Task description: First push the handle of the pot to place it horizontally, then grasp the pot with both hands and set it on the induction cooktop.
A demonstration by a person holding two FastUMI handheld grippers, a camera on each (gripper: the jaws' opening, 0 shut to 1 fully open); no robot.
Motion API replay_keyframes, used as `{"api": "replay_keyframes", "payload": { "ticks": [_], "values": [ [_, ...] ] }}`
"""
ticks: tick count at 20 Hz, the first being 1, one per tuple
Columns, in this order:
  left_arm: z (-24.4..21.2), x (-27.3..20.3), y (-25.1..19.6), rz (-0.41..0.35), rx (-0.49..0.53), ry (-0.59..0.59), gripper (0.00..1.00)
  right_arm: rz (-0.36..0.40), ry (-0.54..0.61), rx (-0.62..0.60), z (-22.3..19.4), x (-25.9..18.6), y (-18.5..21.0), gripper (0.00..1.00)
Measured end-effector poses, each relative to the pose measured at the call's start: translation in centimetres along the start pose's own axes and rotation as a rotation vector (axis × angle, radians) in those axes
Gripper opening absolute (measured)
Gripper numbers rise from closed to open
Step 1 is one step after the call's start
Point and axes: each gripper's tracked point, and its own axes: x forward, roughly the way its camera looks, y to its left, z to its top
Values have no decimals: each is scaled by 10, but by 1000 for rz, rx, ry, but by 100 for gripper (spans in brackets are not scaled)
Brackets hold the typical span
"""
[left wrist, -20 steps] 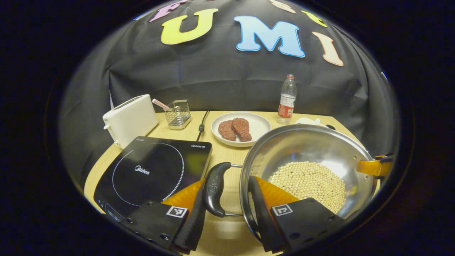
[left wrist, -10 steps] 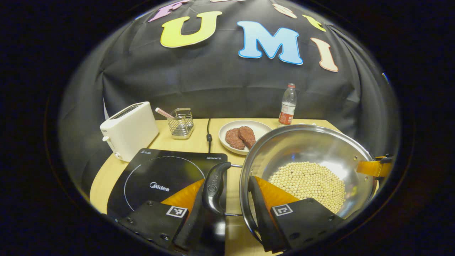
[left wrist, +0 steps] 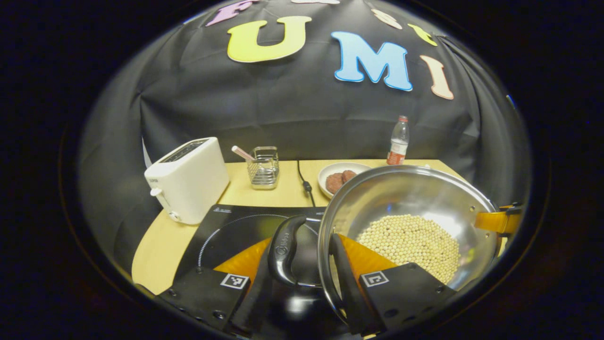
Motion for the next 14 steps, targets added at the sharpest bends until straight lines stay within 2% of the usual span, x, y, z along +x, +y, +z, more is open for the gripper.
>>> {"api": "replay_keyframes", "payload": {
  "ticks": [1,2,3,5,7,8,14],
  "values": [
    [0,0,10,3,0,2,72,2,1,0,-1,0,9,54],
    [-2,-1,20,7,-1,2,67,5,1,0,-1,0,17,54],
    [-2,-1,30,10,-2,3,72,9,-1,-1,-2,1,27,54],
    [-3,-1,51,18,-3,1,72,16,-4,-3,-3,1,46,54],
    [-3,-1,70,27,-6,-1,68,25,-7,-7,-4,0,63,54],
    [-4,-2,79,33,-8,0,72,30,-7,-8,-5,2,71,54],
    [-5,-3,132,77,-19,3,72,71,-6,-28,-4,6,122,54]
  ]
}}
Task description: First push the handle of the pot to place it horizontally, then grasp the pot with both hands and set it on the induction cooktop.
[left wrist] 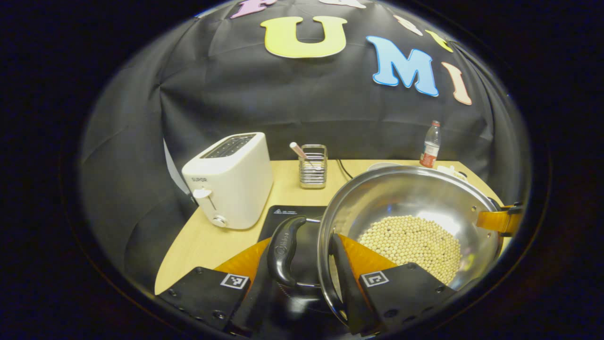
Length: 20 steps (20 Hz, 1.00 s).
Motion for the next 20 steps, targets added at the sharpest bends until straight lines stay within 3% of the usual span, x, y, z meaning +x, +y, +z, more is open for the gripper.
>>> {"api": "replay_keyframes", "payload": {
  "ticks": [1,5,7,10,12,13,14,15,20],
  "values": [
    [-2,-1,9,8,-4,2,68,11,-6,-8,2,1,9,54],
    [-6,2,40,34,-21,11,72,43,-7,-25,2,8,39,54],
    [-8,4,53,45,-28,17,68,56,-4,-31,1,10,51,54],
    [-11,6,67,54,-39,21,72,66,-4,-36,-1,12,65,54],
    [-15,7,74,60,-37,29,75,74,11,-38,-5,15,71,54],
    [-18,8,77,62,-39,36,68,78,18,-38,-8,16,74,54],
    [-20,9,78,61,-43,42,76,79,20,-39,-9,17,74,54],
    [-20,10,79,60,-48,44,72,80,22,-38,-10,18,75,54],
    [-27,14,79,76,-48,32,71,85,38,-44,-19,23,74,54]
  ]
}}
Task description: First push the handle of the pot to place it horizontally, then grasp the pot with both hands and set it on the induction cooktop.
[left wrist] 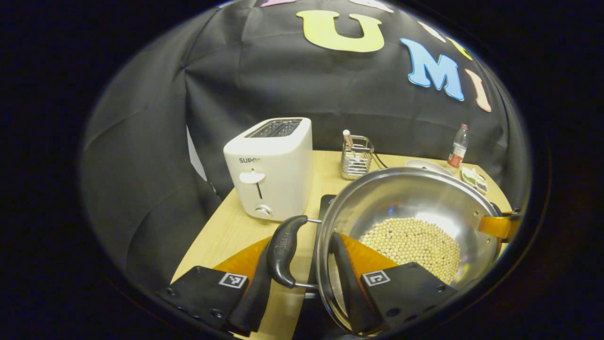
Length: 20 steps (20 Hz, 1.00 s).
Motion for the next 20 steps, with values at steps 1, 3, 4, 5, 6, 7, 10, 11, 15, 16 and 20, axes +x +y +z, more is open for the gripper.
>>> {"api": "replay_keyframes", "payload": {
  "ticks": [1,3,4,5,6,7,10,11,15,16,20],
  "values": [
    [1,0,1,8,10,-6,72,6,5,8,-1,2,0,54],
    [9,-4,4,38,46,-47,85,54,-16,2,6,1,9,59],
    [20,-8,1,46,68,-85,85,72,-44,-6,12,-4,9,54],
    [31,-15,-2,52,87,-115,100,78,-83,-16,21,-10,8,80],
    [39,-21,-4,64,98,-140,98,85,-121,-29,30,-18,5,94],
    [48,-30,-8,70,101,-165,99,91,-152,-44,39,-25,1,98],
    [71,-61,-24,90,90,-239,99,87,-237,-83,59,-51,-27,98],
    [76,-73,-32,97,87,-257,99,85,-269,-92,66,-64,-39,98],
    [102,-133,-83,93,66,-339,99,51,-400,-146,84,-122,-101,98],
    [109,-148,-100,88,65,-366,99,47,-429,-158,85,-137,-115,98],
    [127,-214,-173,48,54,-457,98,26,-518,-193,81,-196,-171,98]
  ]
}}
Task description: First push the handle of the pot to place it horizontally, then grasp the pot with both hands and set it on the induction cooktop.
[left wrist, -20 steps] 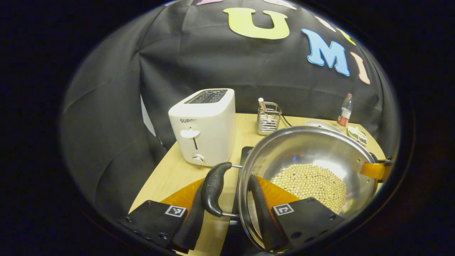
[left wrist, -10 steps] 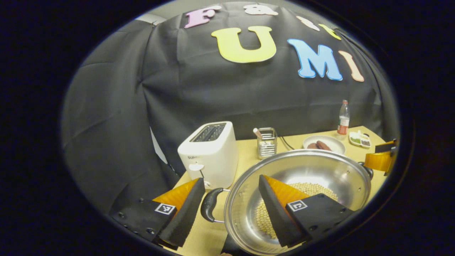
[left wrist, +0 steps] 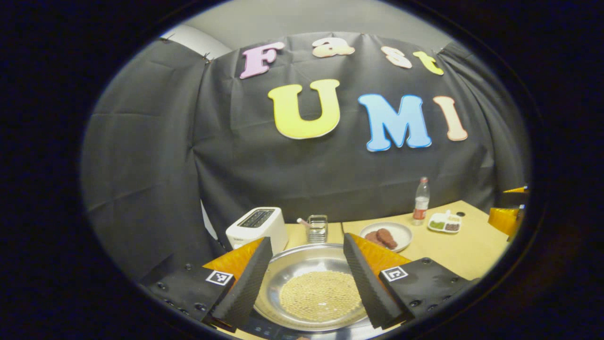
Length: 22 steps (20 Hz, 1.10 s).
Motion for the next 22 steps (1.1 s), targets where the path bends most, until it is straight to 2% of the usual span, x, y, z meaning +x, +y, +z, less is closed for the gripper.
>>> {"api": "replay_keyframes", "payload": {
  "ticks": [1,2,8,9,11,13,14,15,18,22],
  "values": [
    [12,-15,-19,-13,-16,-20,99,-4,-13,-8,2,-15,-14,93],
    [20,-29,-37,-26,-32,-39,99,-4,-25,-9,2,-28,-24,97],
    [53,-115,-114,-56,-41,-122,100,-27,-79,-15,-7,-109,-91,97],
    [55,-129,-120,-55,-35,-128,90,-30,-88,-11,-7,-121,-101,97],
    [64,-156,-130,-60,-22,-145,100,-33,-104,2,-5,-142,-112,97],
    [76,-179,-138,-78,-26,-178,100,-35,-144,14,5,-160,-119,97],
    [81,-187,-142,-89,-29,-192,90,-37,-166,12,10,-168,-120,97],
    [84,-194,-143,-94,-33,-199,98,-41,-187,6,15,-175,-121,97],
    [91,-213,-144,-115,-57,-220,98,-46,-236,2,27,-193,-115,97],
    [95,-236,-127,-112,-36,-240,100,-64,-262,46,37,-200,-102,97]
  ]
}}
